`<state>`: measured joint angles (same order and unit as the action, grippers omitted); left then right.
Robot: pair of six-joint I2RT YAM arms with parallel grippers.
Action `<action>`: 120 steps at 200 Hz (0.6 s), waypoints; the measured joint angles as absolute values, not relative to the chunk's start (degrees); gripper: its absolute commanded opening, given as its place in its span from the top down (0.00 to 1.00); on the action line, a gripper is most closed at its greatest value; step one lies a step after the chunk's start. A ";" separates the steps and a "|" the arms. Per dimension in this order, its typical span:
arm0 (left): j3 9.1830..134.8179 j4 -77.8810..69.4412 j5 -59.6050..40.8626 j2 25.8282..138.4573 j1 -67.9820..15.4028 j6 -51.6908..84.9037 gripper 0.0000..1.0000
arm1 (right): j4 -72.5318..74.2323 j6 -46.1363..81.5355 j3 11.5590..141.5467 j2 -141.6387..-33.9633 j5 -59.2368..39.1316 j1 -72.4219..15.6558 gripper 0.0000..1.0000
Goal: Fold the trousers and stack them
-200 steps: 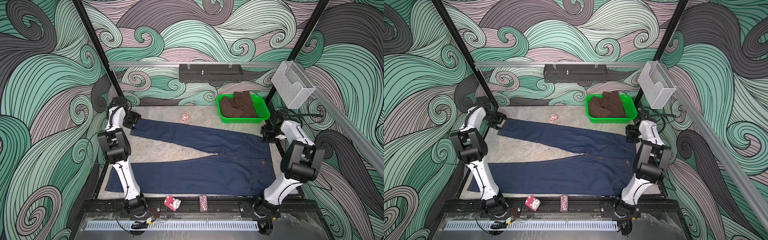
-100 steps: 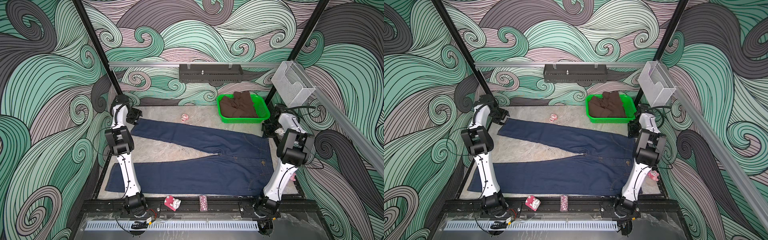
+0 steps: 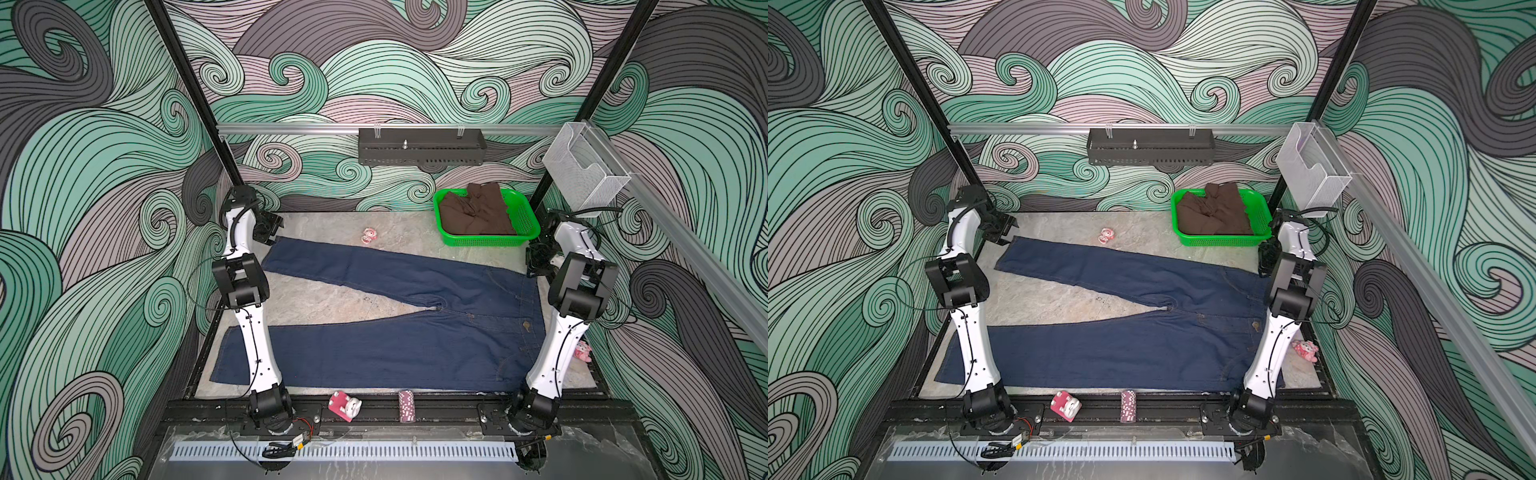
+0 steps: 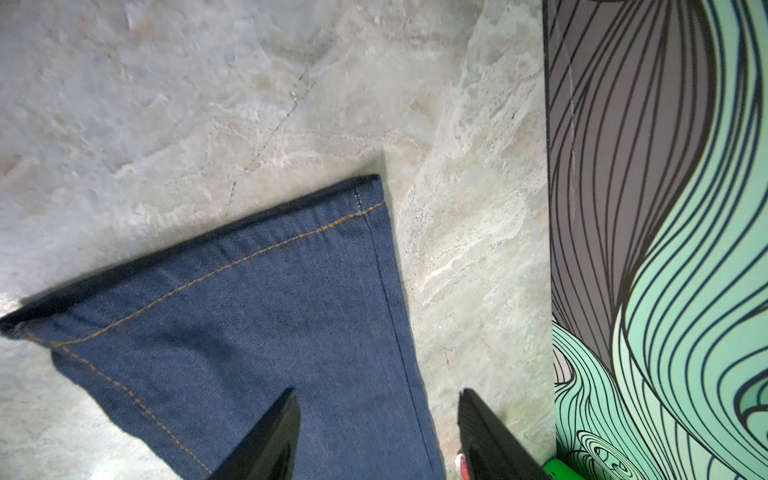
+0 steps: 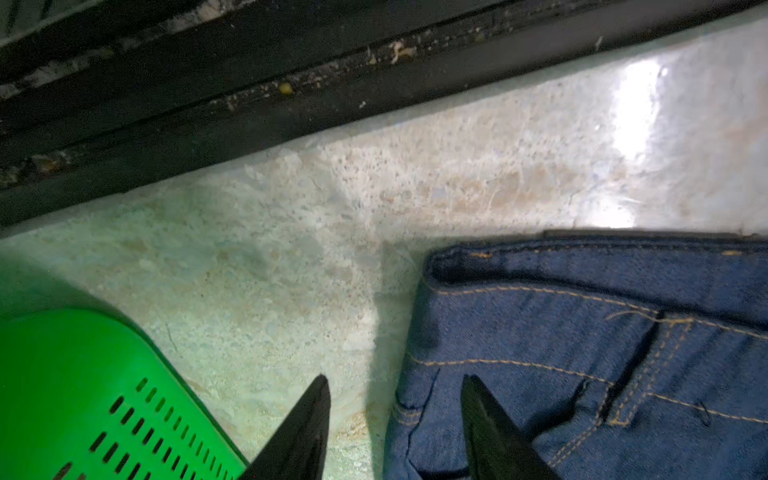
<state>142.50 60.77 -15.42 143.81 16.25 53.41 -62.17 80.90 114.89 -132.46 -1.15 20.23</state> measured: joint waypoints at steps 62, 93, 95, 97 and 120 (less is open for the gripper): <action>142.50 60.84 -15.03 143.83 16.29 53.41 0.36 | -65.45 81.89 117.43 -135.37 0.69 20.84 0.52; 142.50 60.86 -14.72 143.83 16.32 53.41 0.36 | -66.35 82.56 117.75 -136.81 1.43 21.47 0.52; 142.50 60.86 -14.70 143.83 16.32 53.41 0.36 | -66.50 82.61 117.93 -136.99 1.45 21.50 0.52; 142.50 60.88 -14.68 143.83 16.32 53.41 0.36 | -66.61 82.63 118.06 -137.16 1.45 21.52 0.52; 142.50 60.88 -14.57 143.83 16.32 53.41 0.36 | -67.81 82.59 120.79 -139.46 1.37 21.63 0.57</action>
